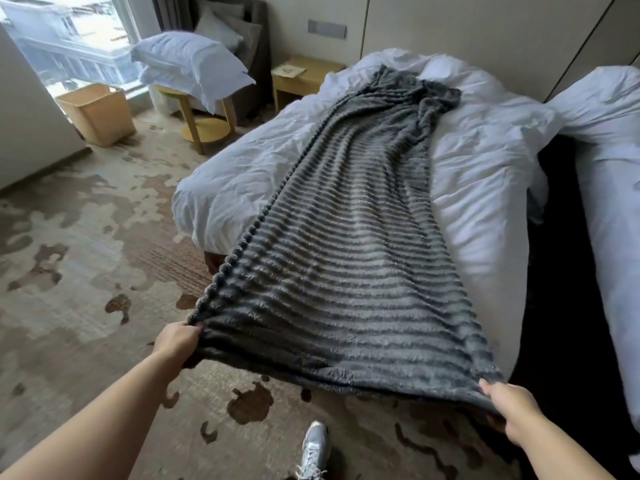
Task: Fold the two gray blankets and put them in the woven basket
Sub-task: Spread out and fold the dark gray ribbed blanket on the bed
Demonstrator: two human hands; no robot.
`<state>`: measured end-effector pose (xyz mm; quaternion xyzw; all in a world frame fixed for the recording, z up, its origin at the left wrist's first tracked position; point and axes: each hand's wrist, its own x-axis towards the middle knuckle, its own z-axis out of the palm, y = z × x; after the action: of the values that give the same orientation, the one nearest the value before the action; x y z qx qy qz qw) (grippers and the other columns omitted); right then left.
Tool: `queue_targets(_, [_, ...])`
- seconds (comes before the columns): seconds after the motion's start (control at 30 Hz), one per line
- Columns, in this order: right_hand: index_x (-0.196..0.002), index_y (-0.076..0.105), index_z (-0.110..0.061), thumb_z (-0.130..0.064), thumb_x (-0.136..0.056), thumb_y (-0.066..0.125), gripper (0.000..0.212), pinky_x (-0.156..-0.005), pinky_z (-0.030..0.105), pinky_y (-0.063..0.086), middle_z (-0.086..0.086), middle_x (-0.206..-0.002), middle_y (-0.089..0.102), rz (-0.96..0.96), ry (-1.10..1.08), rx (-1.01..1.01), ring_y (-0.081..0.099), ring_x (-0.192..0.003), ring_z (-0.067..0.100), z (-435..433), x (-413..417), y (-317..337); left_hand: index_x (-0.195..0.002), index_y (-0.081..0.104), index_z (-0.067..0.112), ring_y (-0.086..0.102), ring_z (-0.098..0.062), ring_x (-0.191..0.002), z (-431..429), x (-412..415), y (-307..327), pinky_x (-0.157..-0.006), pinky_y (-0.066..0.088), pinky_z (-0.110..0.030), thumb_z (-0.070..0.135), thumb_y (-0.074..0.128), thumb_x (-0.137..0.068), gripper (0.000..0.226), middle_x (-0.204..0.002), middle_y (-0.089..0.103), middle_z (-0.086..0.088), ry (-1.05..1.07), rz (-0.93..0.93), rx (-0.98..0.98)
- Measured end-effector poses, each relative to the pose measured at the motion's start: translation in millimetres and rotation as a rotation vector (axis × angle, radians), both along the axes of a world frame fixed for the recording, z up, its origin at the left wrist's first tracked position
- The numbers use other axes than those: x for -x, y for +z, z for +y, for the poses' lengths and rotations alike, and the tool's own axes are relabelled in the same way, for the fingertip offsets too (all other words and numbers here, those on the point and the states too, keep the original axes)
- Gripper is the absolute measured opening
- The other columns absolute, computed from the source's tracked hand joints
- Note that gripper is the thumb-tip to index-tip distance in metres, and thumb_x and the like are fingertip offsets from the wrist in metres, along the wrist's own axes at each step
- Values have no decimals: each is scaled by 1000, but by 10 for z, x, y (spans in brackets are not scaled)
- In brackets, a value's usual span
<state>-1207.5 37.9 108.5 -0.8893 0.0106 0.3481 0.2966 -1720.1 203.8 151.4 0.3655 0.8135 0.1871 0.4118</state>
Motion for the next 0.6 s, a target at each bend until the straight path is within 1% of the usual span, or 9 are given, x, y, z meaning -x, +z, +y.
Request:
queue_targets(0.1, [-125,55,2,-18,-86,69,47,-83,44,47,18,-134,54,98,-56,-77,54,-109,33,-193,67,27,-79,59,3,51,-26,-48,-74,-33,215,-38,43,-23,14,52,-88,16,-64,55,-17,241,-322,-76])
queue_targets(0.17, [-124,56,1,-16,-85,71,45,-72,40,50,19,-129,57,146,-122,-187,58,-101,35,-232,102,221,-77,53,9,45,-24,-47,-80,-2,451,-35,39,-18,17,42,-86,16,-63,51,-12,298,-412,-143])
queue_targets(0.23, [-120,57,-2,-14,-84,71,40,-64,38,51,20,-113,61,163,-183,-350,61,-85,35,-169,88,584,-74,53,14,46,-19,-41,-54,39,735,-34,35,-14,16,38,-85,19,-54,52,-5,305,-500,-222])
queue_targets(0.3, [-110,62,-9,-13,-84,69,28,-59,34,51,11,-89,66,135,-235,-563,59,-74,26,-105,78,1091,-67,58,19,46,-8,-32,-4,123,1000,-32,31,-9,11,35,-86,31,-46,51,3,284,-619,-337])
queue_targets(0.37, [-91,65,-19,-14,-86,67,7,-48,22,52,-3,-69,68,108,-263,-809,57,-70,15,-120,80,1596,-70,60,21,46,-2,-32,48,250,1169,-33,30,-8,8,31,-90,38,-58,53,3,250,-701,-441])
queue_targets(0.43, [-82,64,-21,-17,-87,66,7,-49,20,54,-6,-74,68,69,-248,-965,59,-72,12,-237,137,1900,-78,55,21,46,-3,-34,60,376,1143,-32,31,-9,14,32,-93,28,-57,54,2,242,-684,-441])
queue_targets(0.5, [-80,62,-21,-19,-87,67,9,-53,26,52,-2,-82,63,21,-250,-893,57,-72,13,-410,232,1880,-79,52,13,42,-10,-28,26,504,972,-31,32,-11,14,37,-91,19,-42,50,-3,252,-568,-367])
queue_targets(0.53, [-79,61,-20,-19,-86,68,10,-51,27,48,1,-83,61,11,-258,-802,55,-70,14,-519,291,1765,-78,50,8,41,-15,-27,-19,547,871,-32,32,-12,12,39,-90,17,-42,47,-9,257,-510,-330])
queue_targets(0.6, [-86,63,-14,-19,-86,69,7,-39,22,46,7,-88,59,13,-288,-645,51,-65,18,-732,443,1441,-78,49,4,43,-25,-38,-128,665,664,-31,35,-15,13,42,-90,17,-56,45,-15,268,-453,-262])
